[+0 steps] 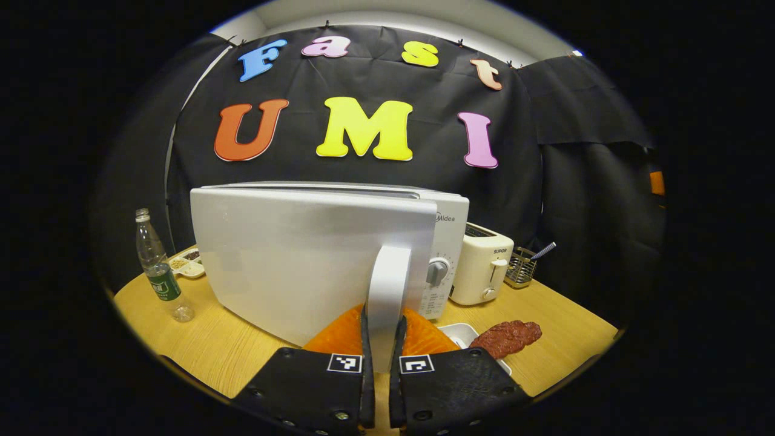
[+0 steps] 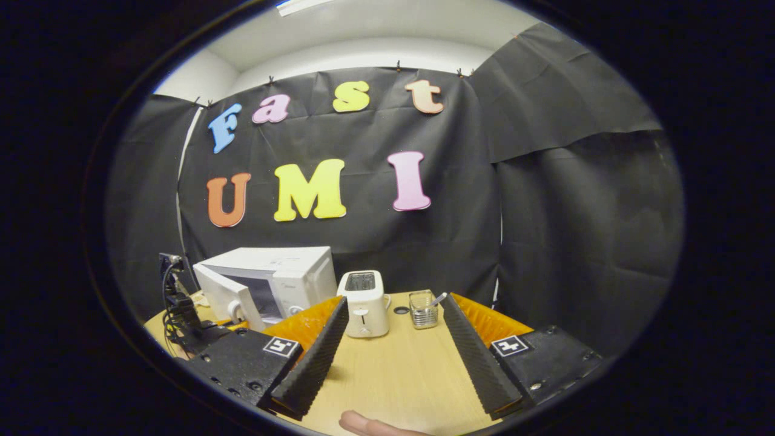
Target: Open the microwave oven with the left hand, put the food in, and close the microwave oven.
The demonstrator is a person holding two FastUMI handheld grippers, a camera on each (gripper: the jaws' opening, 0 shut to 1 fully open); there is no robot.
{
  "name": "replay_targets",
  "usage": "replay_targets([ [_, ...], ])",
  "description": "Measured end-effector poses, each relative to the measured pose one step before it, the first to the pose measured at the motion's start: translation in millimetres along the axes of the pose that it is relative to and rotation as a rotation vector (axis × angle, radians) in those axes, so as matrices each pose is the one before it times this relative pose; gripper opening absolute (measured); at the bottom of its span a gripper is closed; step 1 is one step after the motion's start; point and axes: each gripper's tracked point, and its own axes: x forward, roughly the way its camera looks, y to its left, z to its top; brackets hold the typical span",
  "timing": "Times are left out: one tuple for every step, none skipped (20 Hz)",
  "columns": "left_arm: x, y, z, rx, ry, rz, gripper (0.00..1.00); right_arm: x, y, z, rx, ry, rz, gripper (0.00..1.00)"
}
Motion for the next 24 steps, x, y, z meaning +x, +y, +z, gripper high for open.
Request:
replay_targets([
  [-9.55,5.00,-2.06,0.00473,-0.00227,0.00285,0.08,-0.44,5.11,0.47,-0.01075,-0.00210,0.00429,0.92],
  [-10.44,4.73,-3.76,0.00247,0.00188,0.00512,0.08,0.14,5.23,-0.18,-0.01070,-0.00204,0.00572,0.92],
  [-9.81,6.40,-3.05,-0.00256,-0.00194,0.00577,0.08,-0.75,6.19,-0.24,-0.01071,-0.00135,0.00835,0.92],
  [-14.07,7.55,-2.42,-0.00378,0.00061,0.01227,0.12,-0.24,6.41,-1.40,-0.01090,-0.00017,0.00925,1.00],
  [-13.30,9.77,-1.23,-0.00111,-0.00955,0.01780,0.13,-0.32,6.01,-1.88,-0.01139,0.00367,0.00737,1.00],
  [-13.32,10.99,-2.18,0.00286,-0.00419,0.02203,0.13,0.40,5.66,-2.22,-0.00855,0.00375,0.00768,1.00],
  [-13.38,11.99,-2.63,-0.00247,-0.00189,0.02121,0.16,0.29,5.80,-0.94,-0.00588,0.00480,0.01014,1.00],
  [-12.77,14.85,-4.38,-0.00315,0.00576,0.02864,0.17,-2.49,5.96,-2.20,-0.00391,0.00510,0.01056,1.00],
  [-14.80,18.22,-3.09,0.00108,0.00363,0.03823,0.18,-0.81,5.82,-0.83,-0.00168,0.00343,0.00937,0.93],
  [-17.49,19.73,-4.12,-0.01202,0.01019,0.03695,0.18,-1.68,4.92,-0.52,-0.00145,0.00085,0.00930,1.00],
  [-12.93,18.28,-4.71,-0.02491,0.01033,0.03679,0.24,-3.34,5.05,-0.47,-0.00188,0.00069,0.00944,0.92],
  [-11.07,22.06,-5.18,-0.01764,0.00325,0.04143,0.33,-4.72,4.63,-1.14,-0.00200,0.00010,0.00875,0.92],
  [-10.79,18.63,-2.10,-0.01186,-0.00434,0.03515,0.44,-3.95,4.68,0.81,-0.00208,-0.00283,0.00824,0.92],
  [-12.75,15.05,-0.47,-0.00580,-0.00733,0.01986,0.55,-4.46,4.00,0.26,-0.00384,-0.00252,0.00701,1.00],
  [-7.69,13.17,-0.74,-0.00560,-0.00088,0.01726,0.85,-4.10,3.23,1.53,-0.00274,-0.00343,0.00429,1.00],
  [-9.81,12.60,-0.96,-0.00203,0.00184,0.02167,0.91,-3.40,4.62,1.07,-0.00341,-0.00355,0.00505,0.92],
  [-6.05,9.40,1.05,0.00075,-0.00328,0.02000,0.76,-4.70,3.49,1.57,-0.00514,-0.00478,0.00493,0.92],
  [-3.91,4.59,2.57,0.00254,-0.00545,0.01116,0.92,-5.01,2.89,2.27,-0.00785,-0.00629,0.00298,0.92],
  [-4.27,2.84,5.47,-0.00107,-0.01204,0.00574,0.93,-3.50,1.92,2.68,-0.00778,-0.00614,-0.00187,0.92],
  [-1.04,1.01,6.82,-0.00663,-0.01812,0.00662,0.94,-1.38,0.88,0.89,-0.00521,-0.00523,-0.00276,0.92],
  [-2.04,-1.21,6.99,0.00136,-0.01384,-0.00672,0.94,-2.44,3.22,1.29,-0.00778,-0.00262,0.00368,1.00],
  [-1.37,-4.40,4.07,0.00457,-0.00822,-0.00921,0.93,-1.68,3.10,-0.90,-0.00788,0.00021,0.00208,1.00],
  [0.64,-2.36,7.96,0.00400,-0.01549,-0.00436,0.94,-0.56,0.19,0.14,-0.00474,0.00197,-0.00168,1.00],
  [0.42,-4.46,7.22,0.00210,-0.01016,-0.01062,0.94,0.53,-0.64,-0.16,-0.00584,0.00066,-0.00148,1.00],
])
